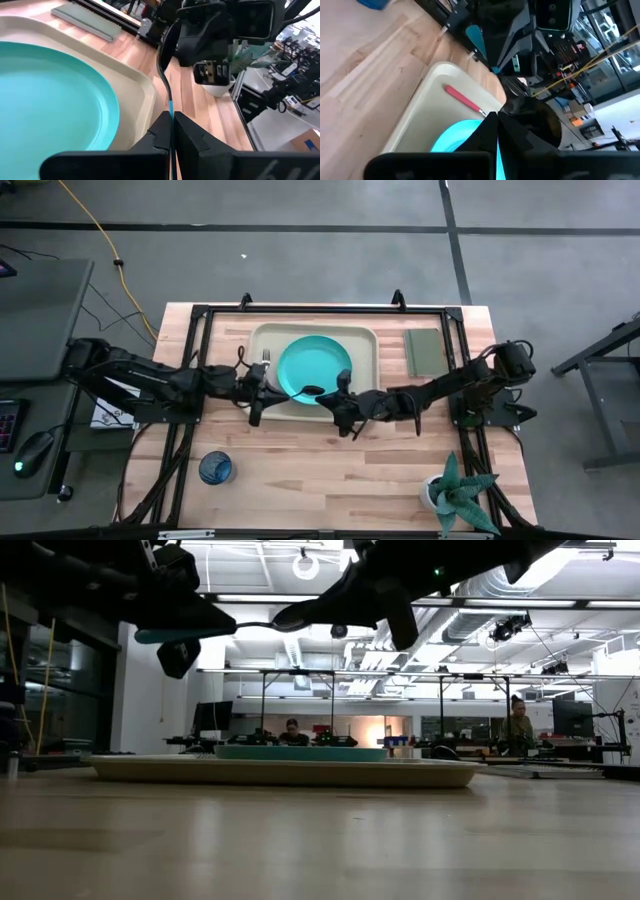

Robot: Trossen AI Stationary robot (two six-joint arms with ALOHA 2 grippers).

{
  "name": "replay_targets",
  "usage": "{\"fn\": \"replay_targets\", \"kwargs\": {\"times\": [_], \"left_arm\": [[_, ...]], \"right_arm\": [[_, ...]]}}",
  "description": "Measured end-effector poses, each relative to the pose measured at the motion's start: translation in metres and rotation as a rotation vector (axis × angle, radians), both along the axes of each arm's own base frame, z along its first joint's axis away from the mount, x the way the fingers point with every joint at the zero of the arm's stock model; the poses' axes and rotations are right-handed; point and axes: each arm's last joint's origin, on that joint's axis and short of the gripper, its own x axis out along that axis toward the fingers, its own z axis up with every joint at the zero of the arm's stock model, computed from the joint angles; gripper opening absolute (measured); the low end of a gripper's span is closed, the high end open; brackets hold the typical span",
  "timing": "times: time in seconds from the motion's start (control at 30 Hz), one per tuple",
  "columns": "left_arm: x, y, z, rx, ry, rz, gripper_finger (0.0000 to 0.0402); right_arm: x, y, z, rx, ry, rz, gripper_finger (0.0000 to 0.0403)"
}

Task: Pick and place plate/cup/fork/spoon on tray
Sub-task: Put the blue spoon to the left of the pink fork on the light brown tray

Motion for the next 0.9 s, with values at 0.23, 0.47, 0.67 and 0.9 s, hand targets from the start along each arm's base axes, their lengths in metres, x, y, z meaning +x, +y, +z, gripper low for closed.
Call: {"fn": "replay_targets", "kwargs": {"times": [0.23, 0.47, 0.67, 0.9], "left_arm": [[0.01, -0.001, 0.002, 0.0, 0.017, -0.041, 0.0], [0.015, -0.001, -0.007, 0.004, 0.063, -0.066, 0.0], [0.016, -0.001, -0.007, 0.018, 0.063, -0.068, 0.0], [0.009, 0.007, 0.003, 0.086, 0.027, -0.008, 0.0]], "right_arm": [[0.001, -0.004, 0.001, -0.013, -0.016, -0.046, 0.0], [0.002, -0.004, 0.007, -0.019, -0.07, -0.046, 0.0], [0.003, 0.001, 0.014, -0.039, -0.139, -0.031, 0.0], [-0.011, 0.014, 0.033, 0.02, -0.161, -0.003, 0.0]]}}
